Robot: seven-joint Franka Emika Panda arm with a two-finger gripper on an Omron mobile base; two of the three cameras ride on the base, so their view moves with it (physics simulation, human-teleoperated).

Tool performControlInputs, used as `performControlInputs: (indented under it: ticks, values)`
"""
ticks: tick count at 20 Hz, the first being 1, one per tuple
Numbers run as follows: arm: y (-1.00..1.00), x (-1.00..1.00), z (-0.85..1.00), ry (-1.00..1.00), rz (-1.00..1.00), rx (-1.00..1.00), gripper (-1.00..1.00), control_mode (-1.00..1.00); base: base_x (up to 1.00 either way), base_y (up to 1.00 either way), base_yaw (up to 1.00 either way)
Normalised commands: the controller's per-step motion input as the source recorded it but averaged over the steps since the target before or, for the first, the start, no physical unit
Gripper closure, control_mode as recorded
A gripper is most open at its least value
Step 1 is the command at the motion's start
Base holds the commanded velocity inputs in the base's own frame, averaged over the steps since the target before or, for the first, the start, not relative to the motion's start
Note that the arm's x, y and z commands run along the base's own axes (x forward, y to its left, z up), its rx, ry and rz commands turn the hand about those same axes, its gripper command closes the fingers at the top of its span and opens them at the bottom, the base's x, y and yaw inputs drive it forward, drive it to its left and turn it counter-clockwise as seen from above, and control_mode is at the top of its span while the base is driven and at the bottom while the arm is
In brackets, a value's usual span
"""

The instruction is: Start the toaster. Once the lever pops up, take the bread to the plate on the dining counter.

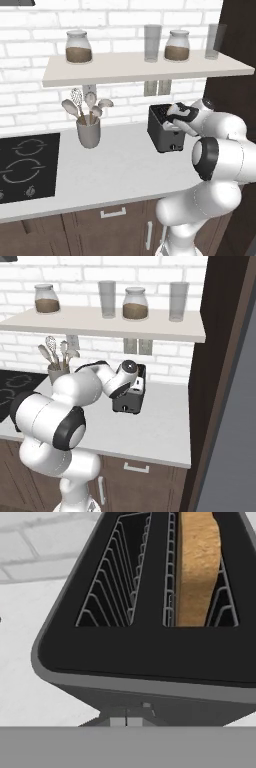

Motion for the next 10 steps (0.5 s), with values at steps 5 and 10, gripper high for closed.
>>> performControlInputs:
  ticks: [5,10]
  values:
    - [0.00,0.00,-0.44,0.00,0.01,0.00,1.00,-1.00,0.00,0.00,0.00]
    - [0.00,0.00,-0.57,0.00,0.00,0.00,1.00,-1.00,0.00,0.00,0.00]
